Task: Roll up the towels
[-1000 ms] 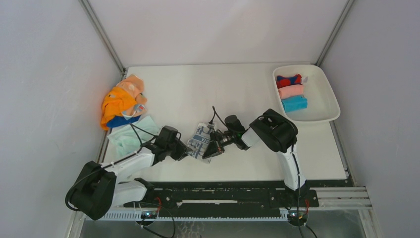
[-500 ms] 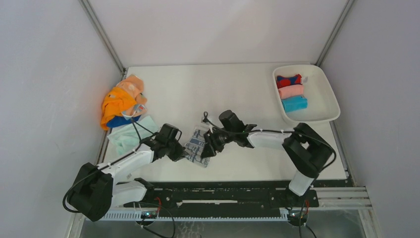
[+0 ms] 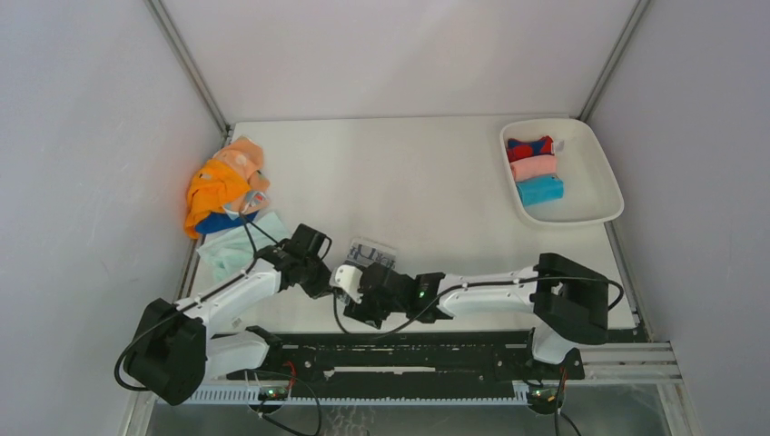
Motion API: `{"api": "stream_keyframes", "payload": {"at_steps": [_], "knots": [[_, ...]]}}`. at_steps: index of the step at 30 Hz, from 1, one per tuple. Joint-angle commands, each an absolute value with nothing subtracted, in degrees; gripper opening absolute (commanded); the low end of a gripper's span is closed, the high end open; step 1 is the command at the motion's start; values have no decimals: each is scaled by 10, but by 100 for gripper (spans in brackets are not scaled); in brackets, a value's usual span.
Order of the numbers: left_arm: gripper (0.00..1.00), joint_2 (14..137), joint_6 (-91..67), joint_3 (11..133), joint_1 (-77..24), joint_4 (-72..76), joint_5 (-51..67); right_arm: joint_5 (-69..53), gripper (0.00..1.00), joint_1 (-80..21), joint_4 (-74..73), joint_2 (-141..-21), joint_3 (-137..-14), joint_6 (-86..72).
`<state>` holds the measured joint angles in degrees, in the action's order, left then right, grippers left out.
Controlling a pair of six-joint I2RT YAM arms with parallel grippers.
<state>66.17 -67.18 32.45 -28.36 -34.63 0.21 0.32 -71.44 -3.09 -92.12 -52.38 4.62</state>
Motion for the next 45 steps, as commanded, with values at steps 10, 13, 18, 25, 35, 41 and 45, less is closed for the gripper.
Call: {"api": "stream_keyframes", "payload": {"at_steps": [10,13,18,25,35,41,45], "knots": [[2,679,-649,347,-261,-346,14,224,59,-808,-24,-1049,-599,151],[3,681,-650,345,-259,-341,20,230,55,-809,-23,-1070,-600,155],[9,678,-649,340,-249,-326,31,217,38,-802,-29,-1078,-596,147],[45,627,-656,335,-244,-317,15,7,3,-723,-22,-1013,-570,73],[60,488,-675,304,-230,-327,-8,-392,0,-553,92,-1031,-526,-93],[62,460,-694,272,-231,-290,25,-531,0,-483,239,-1095,-502,-246],[62,475,-710,247,-235,-247,47,-577,0,-452,303,-1145,-500,-329]]}}
